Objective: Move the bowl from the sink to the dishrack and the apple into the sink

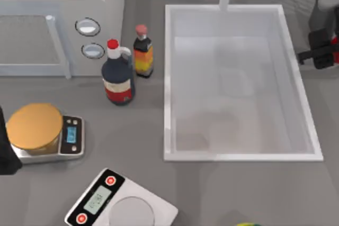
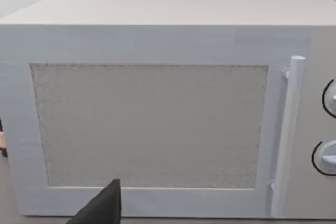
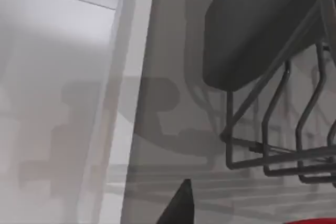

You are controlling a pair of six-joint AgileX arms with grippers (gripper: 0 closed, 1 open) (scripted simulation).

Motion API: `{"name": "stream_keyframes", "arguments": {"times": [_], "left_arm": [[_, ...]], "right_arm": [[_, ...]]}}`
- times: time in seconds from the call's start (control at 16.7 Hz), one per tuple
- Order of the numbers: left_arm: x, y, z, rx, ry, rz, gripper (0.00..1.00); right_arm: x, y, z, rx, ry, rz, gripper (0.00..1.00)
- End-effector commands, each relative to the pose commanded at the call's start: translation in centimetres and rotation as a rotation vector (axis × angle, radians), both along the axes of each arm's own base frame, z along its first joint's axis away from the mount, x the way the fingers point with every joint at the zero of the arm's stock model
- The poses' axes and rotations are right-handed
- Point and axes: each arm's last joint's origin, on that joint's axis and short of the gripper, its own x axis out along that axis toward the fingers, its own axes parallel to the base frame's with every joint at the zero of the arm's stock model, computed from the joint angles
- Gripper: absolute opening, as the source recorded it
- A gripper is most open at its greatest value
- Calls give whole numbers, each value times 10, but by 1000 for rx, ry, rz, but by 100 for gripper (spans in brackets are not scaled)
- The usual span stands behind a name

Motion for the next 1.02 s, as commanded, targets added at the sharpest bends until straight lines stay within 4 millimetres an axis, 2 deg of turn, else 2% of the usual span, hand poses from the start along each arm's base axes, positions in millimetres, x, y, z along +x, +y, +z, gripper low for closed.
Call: {"name": "stream_keyframes", "arguments": {"times": [0.12,0.24,0.42,0.54,0.72,1.02], "left_arm": [[0,0,0,0,0,0,100],[0,0,0,0,0,0,100],[0,0,0,0,0,0,100],[0,0,0,0,0,0,100],[0,0,0,0,0,0,100],[0,0,0,0,0,0,100]], "right_arm": [[-1,39,9,52,-221,37,0],[-11,73,14,124,-394,59,0],[-33,107,16,226,-567,59,0],[-48,118,14,276,-636,44,0],[-61,123,11,314,-689,20,0],[-63,123,11,319,-696,16,0]]}}
